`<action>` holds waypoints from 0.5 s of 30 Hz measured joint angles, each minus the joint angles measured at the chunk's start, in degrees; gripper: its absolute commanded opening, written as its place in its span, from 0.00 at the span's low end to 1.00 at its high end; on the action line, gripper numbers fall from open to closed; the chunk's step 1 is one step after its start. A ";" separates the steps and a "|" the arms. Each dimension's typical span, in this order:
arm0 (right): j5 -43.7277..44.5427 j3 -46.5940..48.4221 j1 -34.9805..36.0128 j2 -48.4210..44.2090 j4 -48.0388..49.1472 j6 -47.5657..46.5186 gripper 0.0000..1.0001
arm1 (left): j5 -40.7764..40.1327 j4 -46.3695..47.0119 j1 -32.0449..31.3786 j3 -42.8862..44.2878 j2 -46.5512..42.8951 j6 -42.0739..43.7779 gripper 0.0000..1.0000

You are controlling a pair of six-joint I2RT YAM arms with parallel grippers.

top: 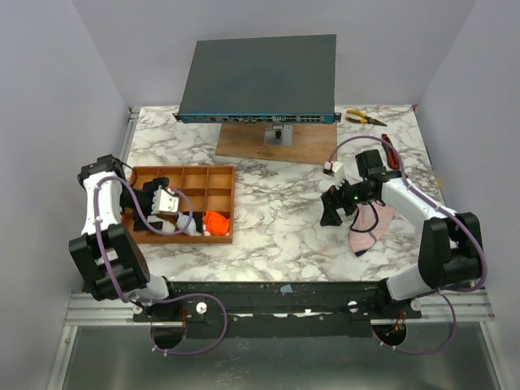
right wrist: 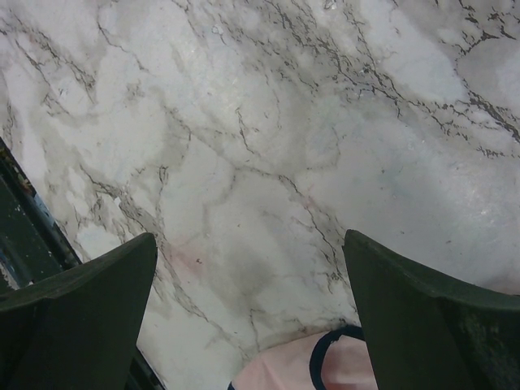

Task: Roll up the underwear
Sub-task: Place the underwear in the storage box.

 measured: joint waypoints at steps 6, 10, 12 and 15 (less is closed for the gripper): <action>-0.50 0.02 0.07 -0.61 0.11 0.24 1.00 | 8.33 1.77 1.27 0.13 -6.27 -0.96 0.99; 0.87 1.53 2.97 -2.01 0.26 1.90 1.00 | 13.07 7.65 3.19 -3.43 -14.16 -10.27 0.99; 3.37 3.34 7.58 -2.80 1.07 3.30 1.00 | 14.56 12.24 4.17 -6.10 -18.86 -19.04 0.99; 8.22 6.91 16.85 -3.93 3.96 6.05 1.00 | 15.74 18.80 6.38 -8.79 -23.71 -33.48 0.99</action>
